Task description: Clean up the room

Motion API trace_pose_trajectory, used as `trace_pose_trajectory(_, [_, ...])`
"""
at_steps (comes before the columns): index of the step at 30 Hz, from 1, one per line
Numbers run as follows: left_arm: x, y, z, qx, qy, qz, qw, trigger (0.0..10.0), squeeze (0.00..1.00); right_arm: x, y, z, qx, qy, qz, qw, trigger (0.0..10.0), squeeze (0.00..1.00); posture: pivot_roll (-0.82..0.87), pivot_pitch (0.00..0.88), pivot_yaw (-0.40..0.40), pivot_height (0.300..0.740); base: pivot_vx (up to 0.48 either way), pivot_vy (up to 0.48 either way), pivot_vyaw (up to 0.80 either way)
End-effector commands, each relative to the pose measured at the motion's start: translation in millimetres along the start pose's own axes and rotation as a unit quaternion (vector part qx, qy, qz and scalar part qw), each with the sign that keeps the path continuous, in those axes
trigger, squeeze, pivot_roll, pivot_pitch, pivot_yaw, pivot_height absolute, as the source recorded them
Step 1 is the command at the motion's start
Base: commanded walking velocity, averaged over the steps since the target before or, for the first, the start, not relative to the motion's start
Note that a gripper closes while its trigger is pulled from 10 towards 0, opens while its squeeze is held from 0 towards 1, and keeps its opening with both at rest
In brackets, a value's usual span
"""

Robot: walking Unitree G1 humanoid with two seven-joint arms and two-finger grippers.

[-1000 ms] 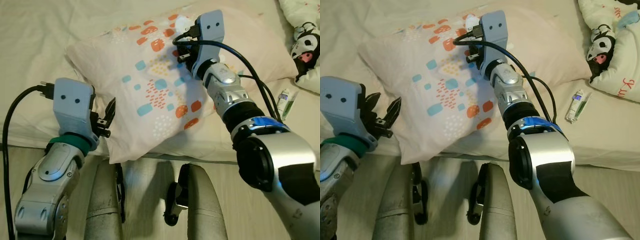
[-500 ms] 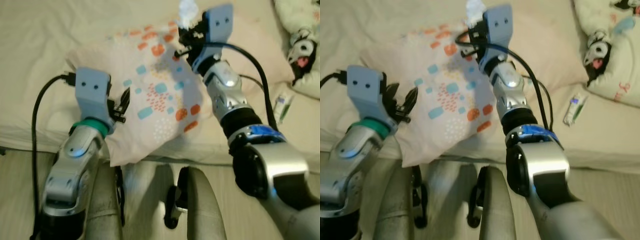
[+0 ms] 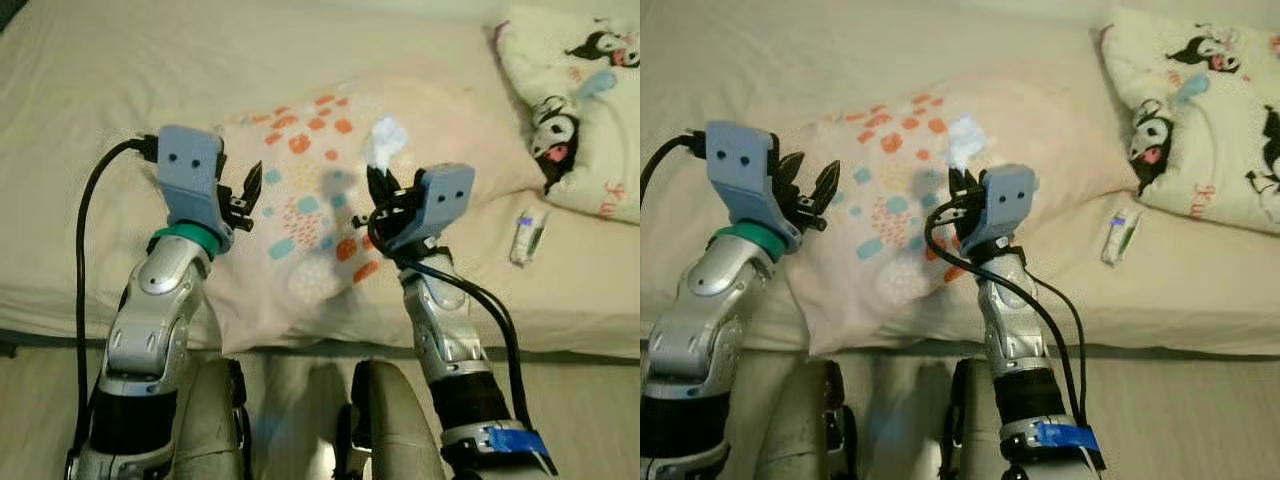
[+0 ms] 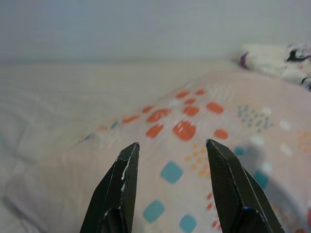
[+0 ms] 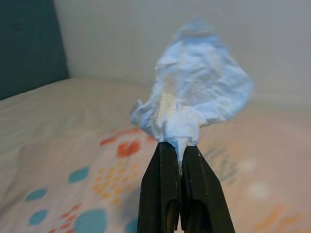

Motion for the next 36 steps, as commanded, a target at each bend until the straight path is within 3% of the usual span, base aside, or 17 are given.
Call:
trace_pose_trajectory(1, [2.2,1.6,-5.7,-0.002,-0.005,0.000,1.000,10.0,0.00,9.0,-2.2,6.0,0.000,-0.019,-0.010,1.000,10.0,0.00,-0.02,0.036,-0.059,0.615,0.000,0.000,0.00])
trace_pose_trajectory(9, [3.4,6.4,-4.8,0.013,-0.003,-0.005,1.000,10.0,0.00,20.7,-10.6,10.9,-0.016,-0.042,-0.039,0.998,10.0,0.00,-0.02,0.032,-0.050,0.640,0.000,0.000,0.00])
trace_pose_trajectory(29, [4.2,11.4,-2.0,0.027,-0.006,-0.009,1.000,10.0,0.00,19.3,-10.2,13.2,-0.023,-0.039,-0.041,0.998,10.0,0.00,-0.01,0.025,-0.050,0.740,0.000,0.000,0.00])
trace_pose_trajectory(36, [4.6,12.5,-1.8,0.029,-0.009,-0.007,1.000,10.0,0.00,19.1,-10.2,14.1,-0.024,-0.040,-0.041,0.998,10.0,0.00,-0.01,0.024,-0.052,0.740,0.000,0.000,0.00])
Point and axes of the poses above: a point about 5 cm out from each wrist's last joint towards the gripper, its own y axis pointing out of the wrist towards the gripper, its own z axis along the axis of the wrist's last joint, x = y × z, the point moved 4 cm from there along y, pointing out of the wrist towards the gripper, and after that the axes turned 7 degrees about -y, right-handed, at the moved point
